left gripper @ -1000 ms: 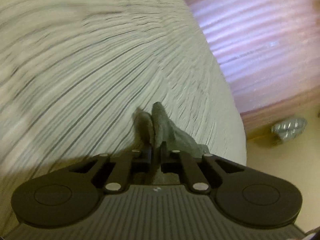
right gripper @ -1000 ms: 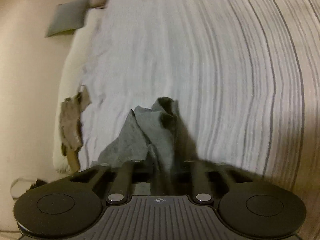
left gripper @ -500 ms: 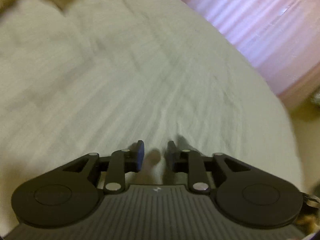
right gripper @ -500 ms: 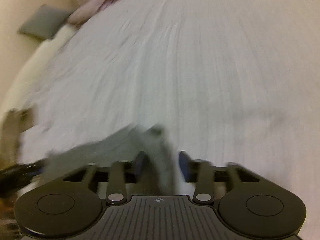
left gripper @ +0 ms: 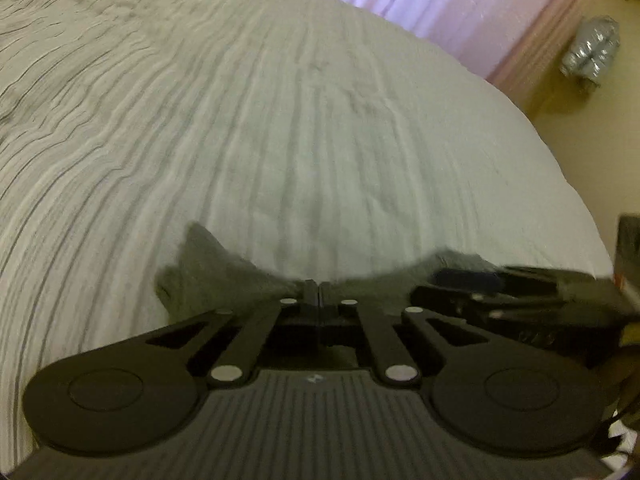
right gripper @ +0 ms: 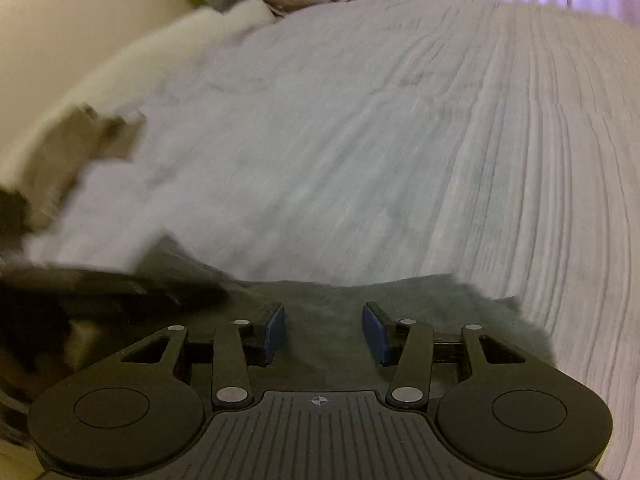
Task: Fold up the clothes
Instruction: 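Lay the folded shirt flat with the left gripper and open it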
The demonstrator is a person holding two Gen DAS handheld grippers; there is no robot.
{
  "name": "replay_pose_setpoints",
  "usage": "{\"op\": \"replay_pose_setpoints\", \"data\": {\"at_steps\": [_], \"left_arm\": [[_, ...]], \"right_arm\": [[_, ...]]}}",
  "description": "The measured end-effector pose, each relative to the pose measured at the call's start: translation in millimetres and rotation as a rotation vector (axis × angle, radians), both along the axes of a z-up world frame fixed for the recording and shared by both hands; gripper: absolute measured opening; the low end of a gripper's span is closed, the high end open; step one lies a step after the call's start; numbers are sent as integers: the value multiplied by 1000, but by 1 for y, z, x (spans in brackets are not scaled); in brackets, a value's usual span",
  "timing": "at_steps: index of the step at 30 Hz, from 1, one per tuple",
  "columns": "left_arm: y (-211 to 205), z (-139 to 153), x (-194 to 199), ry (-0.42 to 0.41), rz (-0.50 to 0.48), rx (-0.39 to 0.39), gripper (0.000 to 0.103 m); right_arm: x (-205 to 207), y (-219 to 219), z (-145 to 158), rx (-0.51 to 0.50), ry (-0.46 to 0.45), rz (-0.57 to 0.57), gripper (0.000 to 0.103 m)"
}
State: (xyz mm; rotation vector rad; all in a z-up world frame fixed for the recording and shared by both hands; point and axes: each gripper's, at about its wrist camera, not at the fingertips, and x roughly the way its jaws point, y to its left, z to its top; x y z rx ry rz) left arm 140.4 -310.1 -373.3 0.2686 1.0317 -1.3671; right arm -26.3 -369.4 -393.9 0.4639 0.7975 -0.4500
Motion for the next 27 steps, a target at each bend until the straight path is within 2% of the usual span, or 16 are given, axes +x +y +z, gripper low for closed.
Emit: {"op": "replay_pose_setpoints", "data": {"at_steps": [2,3,4,8,10,13,16,18,19,21,23,25,27], "left_arm": [[1,-2,6,-48,9,-6,3],[2,-2,8,-73,13,-9,3],[3,-3,11,-90,20,-10,3],[9,-1,29,-107,74,-11,3],[17,10,33,-114,125,-15,3],[41,38,25,-112,189,-36,4],[64,60,0,-90,151,-50,3],[69,61,-18,-54,102,-36,4],[69,58,-27,-74,74,-24,4],[68,49,-39,-109,30,1,8],[65,35,-35,-131,25,29,8],[66,25,-22,-122,47,52,3],[73,23,-7,-115,71,59,3]], "right_arm": [[-16,-11,-11,-44,17,-54,27],[-24,-17,-13,-48,22,-70,5],[-32,-22,-15,-48,27,-83,0],[-59,-36,-8,-81,78,-121,0],[-69,-43,1,-137,174,-226,0],[-112,-49,27,-83,103,-393,0],[-110,-20,49,-92,63,-366,0],[-102,7,59,-70,34,-294,0],[-93,21,60,-45,18,-253,0],[-71,45,51,-8,11,-170,0],[-47,63,34,-4,39,-100,0],[-43,62,16,-11,80,-130,0],[-64,48,9,19,89,-227,0]]}}
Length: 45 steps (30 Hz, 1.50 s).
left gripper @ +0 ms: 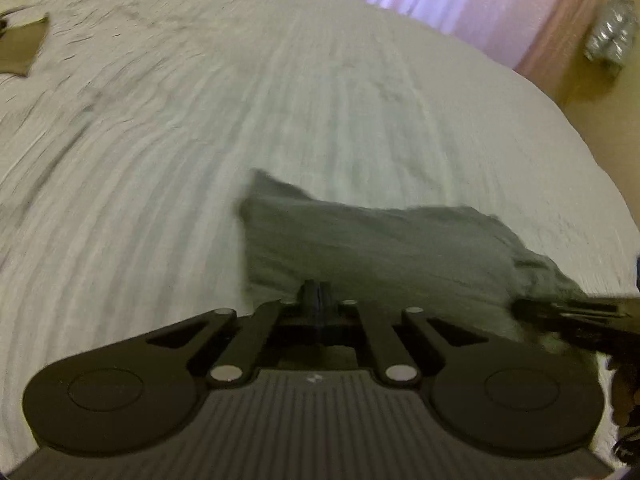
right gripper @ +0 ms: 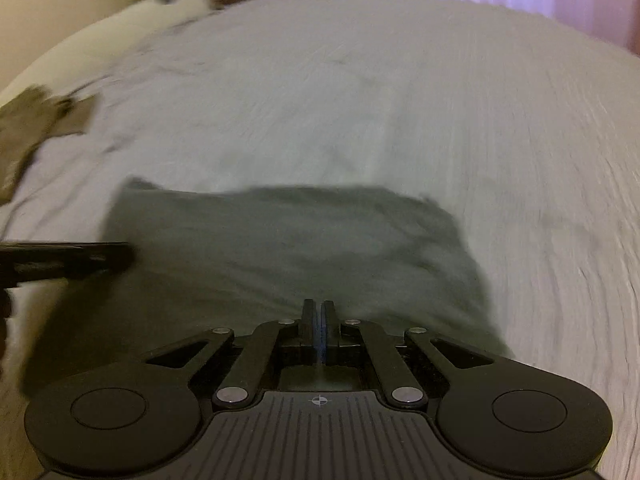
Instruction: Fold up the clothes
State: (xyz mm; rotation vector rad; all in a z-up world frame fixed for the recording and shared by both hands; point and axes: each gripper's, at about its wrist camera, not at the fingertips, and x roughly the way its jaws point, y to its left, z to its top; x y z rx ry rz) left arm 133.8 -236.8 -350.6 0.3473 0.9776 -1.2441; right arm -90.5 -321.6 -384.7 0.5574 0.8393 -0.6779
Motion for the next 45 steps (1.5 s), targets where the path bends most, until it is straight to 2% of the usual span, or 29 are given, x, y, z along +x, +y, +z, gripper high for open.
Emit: {"op": "replay_pose_setpoints", "data": {"at_steps": [2,4,5,7,8,9,10,11,13,16,18,20,24,26,29,32,35,37,39,41,45], "left_arm": [[11,6,10,-5,13,12,3],[18,16,17,-8,26,32,3],[21,23,17,-4,31,37,8],[27,37,7,30,15,21,7],[30,43,2,50,3,10,7],[32,48,-4,71,-8,0,7],[34,52,-11,85,-26,-8,7],[35,52,-20,88,-53,-8,8],[36,44,-36,73,-80,21,8],[46,25,-47,58,-68,66,8],[60,15,-50,30,-63,72,7],[76,10,-50,13,-51,76,2],[105,8,-53,13,5,86,2],[115,15,-63,-8,51,119,3],[132,32,-81,2,148,231,7],[150,55,-110,33,219,313,9],[170,90,-147,46,250,314,19],[179,113,-169,27,261,304,21],[188,137,-186,9,272,286,25],[194,158,-197,0,287,274,33],[204,196,-217,-10,303,250,38]], "right_arm": [[-26,-13,3,12,14,-106,0],[-44,-16,18,-17,63,-156,0],[-48,-14,26,-40,96,-173,0],[-54,-1,44,-51,78,-178,0],[-58,6,53,-54,66,-180,6],[-54,16,57,-55,43,-169,30],[-49,26,60,-55,18,-155,69],[-44,37,64,-55,-7,-141,74],[-27,56,58,-58,-19,-92,74],[-10,75,36,-42,48,-45,74],[-10,88,18,-71,139,17,74],[-30,98,12,-120,192,42,74],[-80,85,7,-46,203,-12,74],[-97,84,10,-53,232,-16,74],[-119,86,23,-19,228,-22,74],[-136,91,44,73,167,-36,74],[-151,105,72,174,99,-26,74],[-159,115,95,203,56,7,74],[-162,125,115,209,52,44,74],[-163,134,132,193,68,82,74],[-172,148,166,156,78,101,74]]}}
